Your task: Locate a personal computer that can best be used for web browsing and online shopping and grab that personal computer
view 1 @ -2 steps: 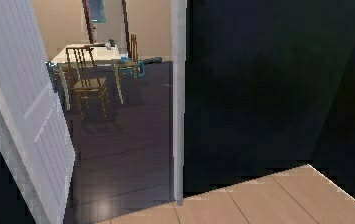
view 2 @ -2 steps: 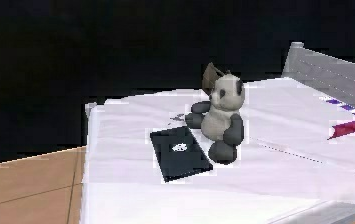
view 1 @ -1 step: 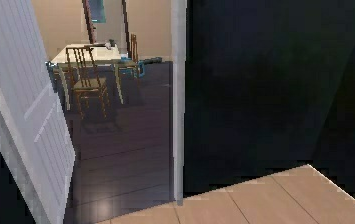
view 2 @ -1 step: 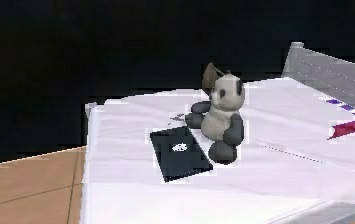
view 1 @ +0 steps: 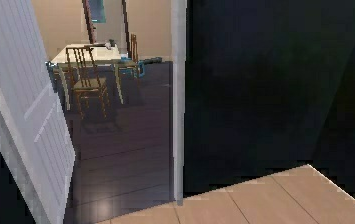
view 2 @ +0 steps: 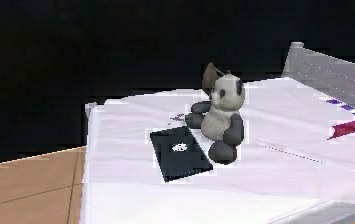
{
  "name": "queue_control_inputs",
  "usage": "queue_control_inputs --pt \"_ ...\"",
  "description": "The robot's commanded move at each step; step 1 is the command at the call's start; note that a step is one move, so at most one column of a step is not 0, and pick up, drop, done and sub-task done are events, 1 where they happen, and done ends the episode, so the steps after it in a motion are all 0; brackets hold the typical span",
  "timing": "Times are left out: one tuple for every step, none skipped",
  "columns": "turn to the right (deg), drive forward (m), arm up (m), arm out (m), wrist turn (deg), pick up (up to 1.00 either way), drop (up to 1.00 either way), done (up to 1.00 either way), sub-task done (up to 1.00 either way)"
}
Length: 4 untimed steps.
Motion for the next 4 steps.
queue_control_inputs --pt "0.0 0.00 0.00 0.38 0.0 0.00 0.00 0.00 0.00" --pt "0.0 0.00 0.00 0.00 45.0 0.00 0.00 0.00 0.00" --pt "0.0 0.00 0.00 0.00 45.0 0.00 0.00 0.00 0.00" --pt "0.0 0.00 0.00 0.00 45.0 0.00 0.00 0.00 0.00"
